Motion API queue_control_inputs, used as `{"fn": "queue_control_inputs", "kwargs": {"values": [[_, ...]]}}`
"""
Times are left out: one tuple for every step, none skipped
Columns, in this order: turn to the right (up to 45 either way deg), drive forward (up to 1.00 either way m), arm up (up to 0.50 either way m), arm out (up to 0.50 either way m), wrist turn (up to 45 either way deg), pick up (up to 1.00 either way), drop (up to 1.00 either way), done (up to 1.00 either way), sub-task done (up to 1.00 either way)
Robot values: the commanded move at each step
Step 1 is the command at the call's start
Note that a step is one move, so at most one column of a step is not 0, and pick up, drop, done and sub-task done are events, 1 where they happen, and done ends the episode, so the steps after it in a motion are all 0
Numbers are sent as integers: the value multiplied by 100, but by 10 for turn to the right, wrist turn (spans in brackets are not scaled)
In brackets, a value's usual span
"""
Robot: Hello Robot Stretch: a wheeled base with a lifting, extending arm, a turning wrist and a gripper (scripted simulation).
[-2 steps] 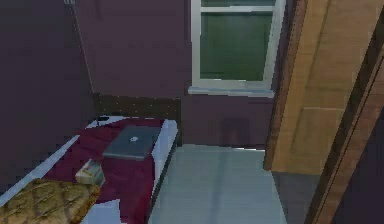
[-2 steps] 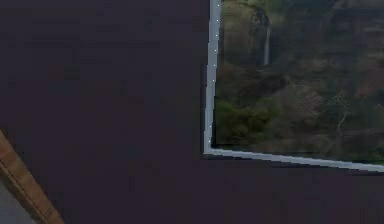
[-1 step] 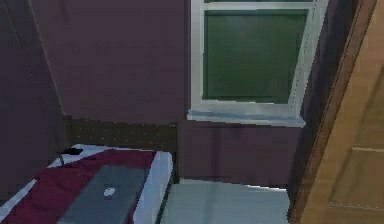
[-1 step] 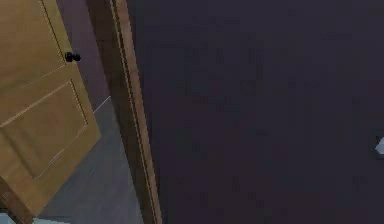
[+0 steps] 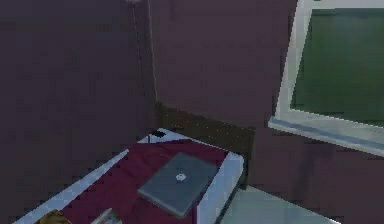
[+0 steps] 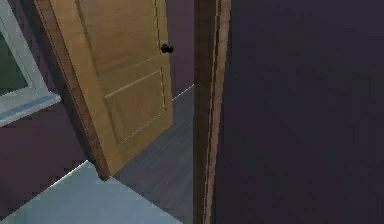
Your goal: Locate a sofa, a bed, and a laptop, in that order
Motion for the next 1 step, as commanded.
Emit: {"fn": "queue_control_inputs", "kwargs": {"values": [[0,0,0,0,0,0,0,100,0]]}}
